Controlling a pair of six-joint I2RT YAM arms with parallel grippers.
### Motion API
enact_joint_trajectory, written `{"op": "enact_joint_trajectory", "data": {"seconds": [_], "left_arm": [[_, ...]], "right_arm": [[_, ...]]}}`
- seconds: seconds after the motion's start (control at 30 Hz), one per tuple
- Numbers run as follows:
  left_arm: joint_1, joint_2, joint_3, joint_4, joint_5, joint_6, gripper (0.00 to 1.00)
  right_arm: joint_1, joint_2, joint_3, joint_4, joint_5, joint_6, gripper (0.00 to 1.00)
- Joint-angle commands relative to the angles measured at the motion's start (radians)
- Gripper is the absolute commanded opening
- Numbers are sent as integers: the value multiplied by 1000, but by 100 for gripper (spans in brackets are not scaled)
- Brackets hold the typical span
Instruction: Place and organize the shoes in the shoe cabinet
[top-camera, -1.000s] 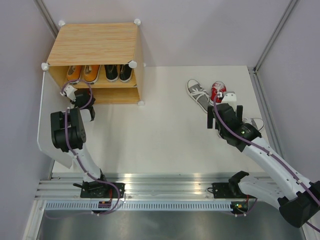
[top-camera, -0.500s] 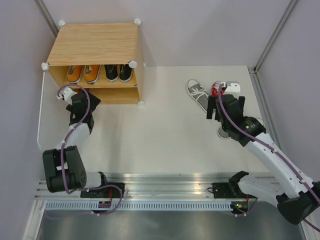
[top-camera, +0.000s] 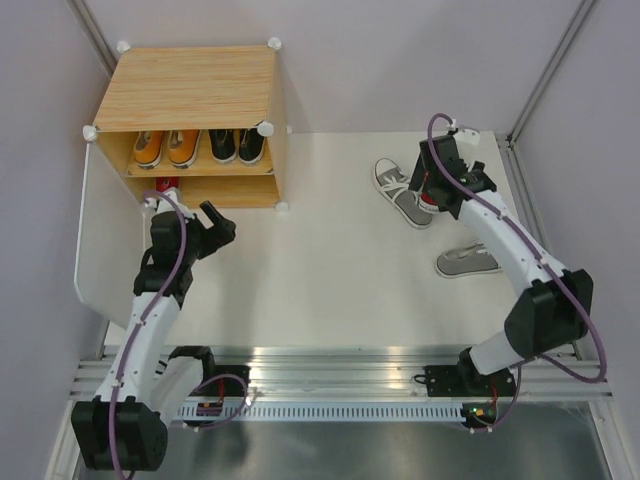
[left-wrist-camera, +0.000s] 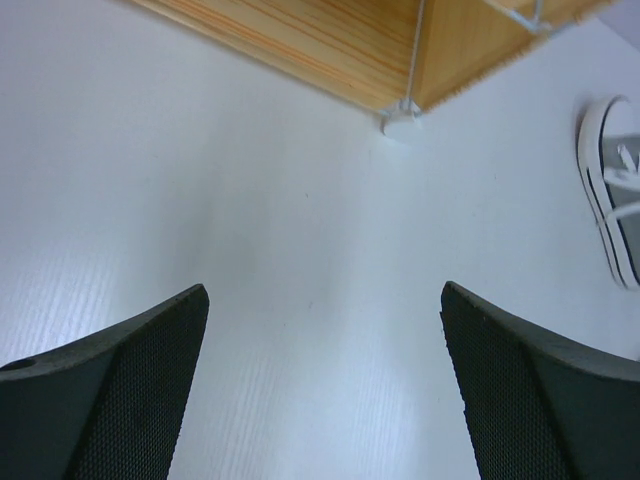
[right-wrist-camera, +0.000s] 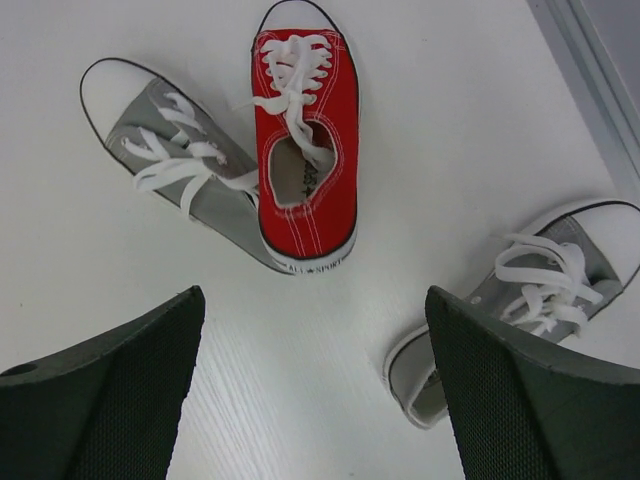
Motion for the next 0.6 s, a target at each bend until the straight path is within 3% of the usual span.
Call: {"op": "enact_joint_trajectory", "data": {"seconds": [0.0, 0.13, 0.33, 0.4, 0.53, 0.57], "left_arm": [[-73, -58, -41, -72, 39, 96, 100], [-141, -93, -79, -60, 25, 107, 100], [-184, -90, -84, -32, 11, 90, 100], [-190, -90, -90, -20, 15, 72, 99], [-205, -101, -92, -31, -1, 73, 99], [-207, -98, -92, -32, -5, 72, 99]], "right_arm": [[-51, 134, 117, 17, -7, 108, 95], [-102, 295, 217, -14, -12, 157, 94], [-129, 438, 228, 3, -3, 194, 92], [-134, 461, 212, 32, -21, 185, 86], [-145, 447, 161, 95, -39, 162, 60], [-148, 429, 141, 106, -42, 149, 48]]}}
